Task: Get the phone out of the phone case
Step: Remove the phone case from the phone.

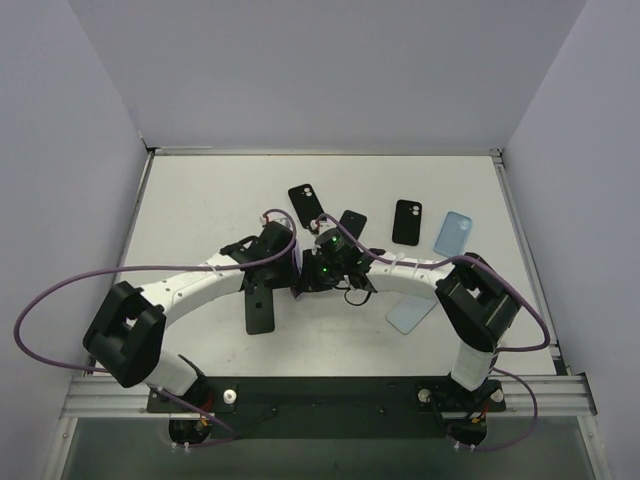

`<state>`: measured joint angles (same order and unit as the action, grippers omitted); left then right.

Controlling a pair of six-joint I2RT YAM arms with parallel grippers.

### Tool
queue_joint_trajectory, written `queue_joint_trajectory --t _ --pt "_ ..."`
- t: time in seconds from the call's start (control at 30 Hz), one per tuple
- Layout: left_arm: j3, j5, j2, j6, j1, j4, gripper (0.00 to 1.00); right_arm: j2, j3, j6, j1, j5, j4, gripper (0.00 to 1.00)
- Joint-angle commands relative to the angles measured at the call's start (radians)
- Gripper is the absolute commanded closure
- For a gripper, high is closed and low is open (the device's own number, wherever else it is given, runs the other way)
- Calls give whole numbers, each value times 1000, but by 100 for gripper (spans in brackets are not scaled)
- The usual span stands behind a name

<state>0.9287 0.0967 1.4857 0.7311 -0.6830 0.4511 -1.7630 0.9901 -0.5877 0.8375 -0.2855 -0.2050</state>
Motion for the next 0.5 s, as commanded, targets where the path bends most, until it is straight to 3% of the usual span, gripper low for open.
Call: queue_joint_trajectory --t 0.0,0.23,0.3,0.33,0.47 --pt "-31 238 119 19 30 11 80 -3 -33 23 -26 48 170 100" --pt "2 210 206 33 71 -40 78 11 -41 25 -21 51 171 100" --pt "1 190 220 34 85 -52 85 16 -47 23 -21 51 168 100" --pt "-1 190 225 34 86 -51 100 17 -48 25 -21 48 167 100" --pt "5 219 223 30 88 -22 100 30 -59 20 -23 43 161 100"
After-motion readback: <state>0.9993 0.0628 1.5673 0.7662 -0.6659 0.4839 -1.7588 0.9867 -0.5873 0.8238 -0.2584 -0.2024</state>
